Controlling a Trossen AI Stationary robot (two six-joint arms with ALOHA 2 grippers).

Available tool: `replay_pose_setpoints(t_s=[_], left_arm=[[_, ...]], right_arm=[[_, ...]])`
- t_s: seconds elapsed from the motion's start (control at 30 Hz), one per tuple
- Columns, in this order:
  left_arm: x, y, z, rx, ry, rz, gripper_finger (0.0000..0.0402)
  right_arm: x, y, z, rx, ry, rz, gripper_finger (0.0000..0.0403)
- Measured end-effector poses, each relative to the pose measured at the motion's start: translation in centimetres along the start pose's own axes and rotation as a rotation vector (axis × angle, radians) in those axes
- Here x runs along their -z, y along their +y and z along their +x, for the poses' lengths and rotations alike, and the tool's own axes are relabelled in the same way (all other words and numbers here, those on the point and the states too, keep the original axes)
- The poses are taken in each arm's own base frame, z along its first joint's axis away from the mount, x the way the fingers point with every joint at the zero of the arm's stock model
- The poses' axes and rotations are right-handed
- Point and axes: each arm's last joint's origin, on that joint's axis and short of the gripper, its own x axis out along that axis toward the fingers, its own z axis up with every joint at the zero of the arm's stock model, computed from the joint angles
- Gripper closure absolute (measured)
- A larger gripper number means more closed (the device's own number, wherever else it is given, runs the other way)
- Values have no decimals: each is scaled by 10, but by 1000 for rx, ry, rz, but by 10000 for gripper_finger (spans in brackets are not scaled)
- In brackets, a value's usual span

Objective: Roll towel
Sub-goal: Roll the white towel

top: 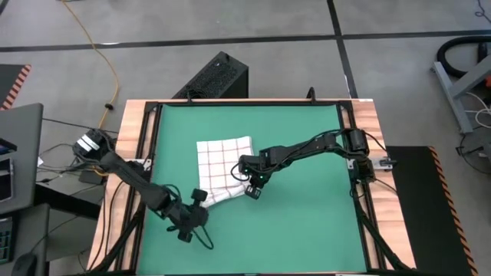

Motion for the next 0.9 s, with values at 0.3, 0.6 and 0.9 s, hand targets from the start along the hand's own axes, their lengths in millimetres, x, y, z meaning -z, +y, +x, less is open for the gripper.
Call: replay_pose_setpoints(t_s=[0.3,0.6,0.9], left_arm=[[11,7,15,-163,134,-20,401],[-5,22,-19,-279,41,-92,401],[-22,12,-29,-93,-103,-100,401]], right_arm=[[0,0,0,8,-6,-2,386],[0,0,0,9,-11,-27,386],[-1,1,0,7,-15,-32,386]])
